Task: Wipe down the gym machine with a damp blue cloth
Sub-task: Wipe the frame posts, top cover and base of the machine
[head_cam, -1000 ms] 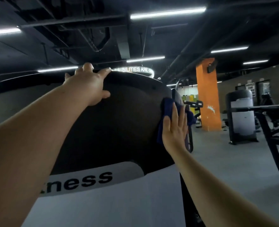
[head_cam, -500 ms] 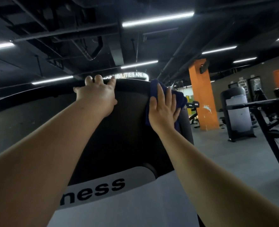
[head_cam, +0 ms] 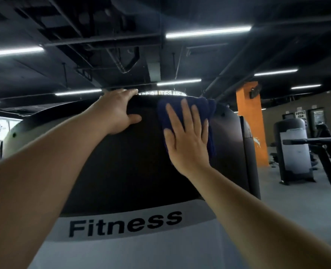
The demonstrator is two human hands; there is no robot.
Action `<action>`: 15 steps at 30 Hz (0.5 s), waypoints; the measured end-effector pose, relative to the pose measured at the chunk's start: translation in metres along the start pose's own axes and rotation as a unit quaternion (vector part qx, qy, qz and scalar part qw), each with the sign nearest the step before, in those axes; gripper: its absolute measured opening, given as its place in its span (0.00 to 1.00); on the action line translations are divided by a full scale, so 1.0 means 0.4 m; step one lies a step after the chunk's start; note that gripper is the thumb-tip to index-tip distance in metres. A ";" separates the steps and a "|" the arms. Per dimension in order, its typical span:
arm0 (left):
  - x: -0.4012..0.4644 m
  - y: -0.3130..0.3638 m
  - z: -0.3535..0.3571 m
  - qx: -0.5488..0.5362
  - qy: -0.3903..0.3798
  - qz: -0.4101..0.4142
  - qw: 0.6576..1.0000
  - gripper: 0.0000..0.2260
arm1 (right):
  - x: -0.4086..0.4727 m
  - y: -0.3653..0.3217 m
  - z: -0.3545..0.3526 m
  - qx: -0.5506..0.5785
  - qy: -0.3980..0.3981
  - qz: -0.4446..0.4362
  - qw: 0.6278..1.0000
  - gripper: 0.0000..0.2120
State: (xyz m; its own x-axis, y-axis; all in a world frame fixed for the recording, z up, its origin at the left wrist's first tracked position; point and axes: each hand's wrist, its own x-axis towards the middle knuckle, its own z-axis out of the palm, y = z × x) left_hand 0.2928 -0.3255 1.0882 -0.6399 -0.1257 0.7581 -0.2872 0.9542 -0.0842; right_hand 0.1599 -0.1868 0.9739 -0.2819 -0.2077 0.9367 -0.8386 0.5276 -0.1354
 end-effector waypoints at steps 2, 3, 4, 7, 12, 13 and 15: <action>-0.003 -0.051 -0.009 0.010 -0.005 -0.009 1.000 0.36 | -0.017 0.025 -0.011 -0.033 -0.034 -0.064 0.997 0.26; -0.006 -0.082 -0.009 0.031 -0.004 -0.017 0.999 0.37 | 0.000 0.032 -0.016 -0.033 -0.043 -0.061 0.997 0.26; -0.014 -0.110 -0.011 0.042 -0.001 -0.027 0.999 0.40 | 0.027 0.024 -0.023 -0.025 -0.044 -0.041 0.998 0.26; -0.028 -0.148 -0.001 -0.019 0.013 -0.019 1.000 0.45 | 0.100 -0.053 -0.014 -0.005 -0.019 0.034 0.999 0.25; -0.021 -0.208 -0.012 -0.036 0.015 -0.029 0.999 0.33 | 0.038 -0.135 0.015 -0.085 -0.064 -0.141 0.984 0.27; -0.029 -0.236 -0.012 -0.013 0.016 -0.036 0.999 0.32 | 0.028 -0.126 0.008 -0.096 -0.073 -0.172 0.978 0.26; -0.061 -0.290 -0.004 0.004 0.024 -0.058 0.998 0.33 | 0.055 -0.121 -0.001 -0.101 -0.069 -0.194 0.973 0.26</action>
State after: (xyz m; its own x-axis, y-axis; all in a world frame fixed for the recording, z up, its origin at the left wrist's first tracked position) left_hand 0.3427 -0.4326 1.0805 -0.5671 -0.2221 0.7931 -0.3637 0.9315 0.0009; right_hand 0.1946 -0.2165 1.0012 -0.0329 -0.5249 0.8505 -0.7891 0.5359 0.3002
